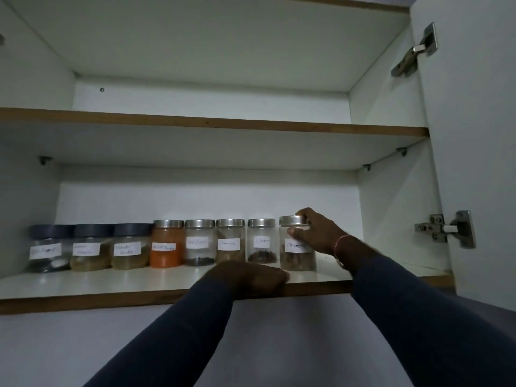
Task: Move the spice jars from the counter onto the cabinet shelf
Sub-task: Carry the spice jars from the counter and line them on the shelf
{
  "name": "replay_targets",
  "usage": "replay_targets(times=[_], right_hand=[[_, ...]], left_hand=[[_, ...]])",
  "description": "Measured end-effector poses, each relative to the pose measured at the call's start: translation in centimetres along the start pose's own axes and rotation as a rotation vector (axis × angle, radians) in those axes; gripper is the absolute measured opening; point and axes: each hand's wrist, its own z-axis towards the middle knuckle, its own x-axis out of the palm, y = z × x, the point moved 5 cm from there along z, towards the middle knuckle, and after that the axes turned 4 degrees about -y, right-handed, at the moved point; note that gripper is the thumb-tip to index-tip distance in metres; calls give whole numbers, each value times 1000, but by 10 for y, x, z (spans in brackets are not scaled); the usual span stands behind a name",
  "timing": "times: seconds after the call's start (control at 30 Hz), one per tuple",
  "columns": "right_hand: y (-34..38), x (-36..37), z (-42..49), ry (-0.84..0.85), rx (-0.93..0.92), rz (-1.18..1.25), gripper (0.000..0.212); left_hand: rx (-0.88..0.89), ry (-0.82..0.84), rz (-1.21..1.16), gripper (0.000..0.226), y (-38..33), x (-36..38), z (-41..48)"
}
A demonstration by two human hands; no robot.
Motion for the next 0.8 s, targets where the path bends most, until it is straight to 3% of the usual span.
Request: replay_targets(times=[0.2, 0.33, 0.8], right_hand=[[-20, 21, 50, 93, 77, -185, 50], [-29, 30, 72, 89, 90, -298, 45], [-39, 46, 92, 53, 78, -376, 52]], left_hand=[[-54, 14, -141, 66, 18, 1, 34], [-65, 48, -173, 77, 22, 4, 47], [-37, 45, -203, 72, 22, 9, 55]])
